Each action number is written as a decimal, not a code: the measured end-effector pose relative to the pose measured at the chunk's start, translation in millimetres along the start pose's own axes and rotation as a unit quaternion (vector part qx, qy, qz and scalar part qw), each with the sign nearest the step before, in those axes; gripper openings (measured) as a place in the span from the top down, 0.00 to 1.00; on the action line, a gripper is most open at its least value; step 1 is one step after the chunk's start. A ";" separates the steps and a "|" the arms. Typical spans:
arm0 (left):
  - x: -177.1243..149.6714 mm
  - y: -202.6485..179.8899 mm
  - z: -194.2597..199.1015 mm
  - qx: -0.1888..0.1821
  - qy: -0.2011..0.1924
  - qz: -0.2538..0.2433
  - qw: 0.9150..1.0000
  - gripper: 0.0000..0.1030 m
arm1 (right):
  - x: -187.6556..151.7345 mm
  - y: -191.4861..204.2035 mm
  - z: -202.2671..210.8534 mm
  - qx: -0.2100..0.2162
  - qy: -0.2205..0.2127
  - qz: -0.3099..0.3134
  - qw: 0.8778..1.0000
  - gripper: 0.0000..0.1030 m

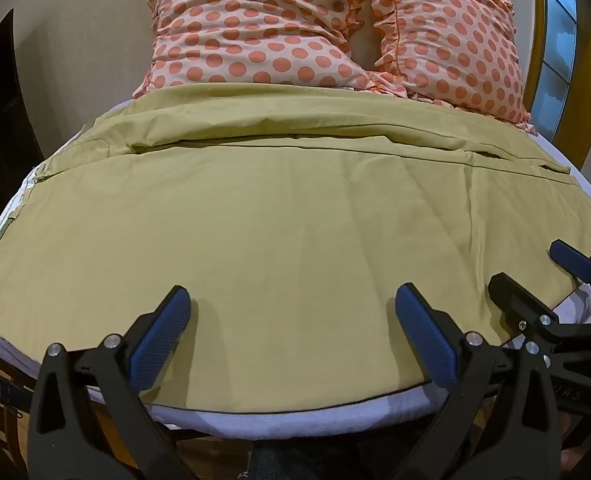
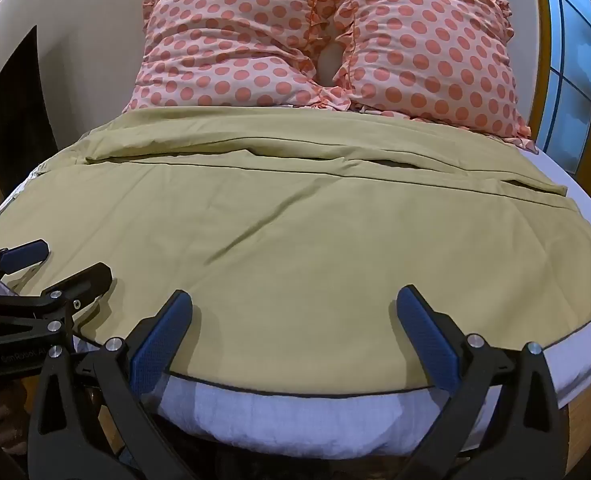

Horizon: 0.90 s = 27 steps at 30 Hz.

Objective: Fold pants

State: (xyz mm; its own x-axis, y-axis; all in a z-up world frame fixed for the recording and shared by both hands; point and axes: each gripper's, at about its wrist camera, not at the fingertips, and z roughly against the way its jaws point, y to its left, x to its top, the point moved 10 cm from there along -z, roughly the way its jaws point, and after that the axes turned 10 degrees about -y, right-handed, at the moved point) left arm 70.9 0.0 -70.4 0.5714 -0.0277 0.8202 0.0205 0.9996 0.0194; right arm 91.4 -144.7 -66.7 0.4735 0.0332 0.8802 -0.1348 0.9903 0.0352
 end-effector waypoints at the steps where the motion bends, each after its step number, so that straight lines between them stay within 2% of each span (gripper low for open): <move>1: 0.1 0.0 0.0 0.000 0.000 0.000 1.000 0.02 | 0.0 0.0 0.1 0.000 0.000 0.000 1.000 0.01; 27: 0.4 0.1 0.1 0.001 -0.002 -0.001 1.000 0.02 | -2.7 -0.9 -0.9 0.000 -0.004 0.000 1.000 0.01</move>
State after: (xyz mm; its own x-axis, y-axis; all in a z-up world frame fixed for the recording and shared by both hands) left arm 71.0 0.1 -70.0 0.5676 -0.0295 0.8228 0.0204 0.9996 0.0218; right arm 91.1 -145.6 -69.5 0.4668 0.0316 0.8838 -0.1346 0.9903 0.0357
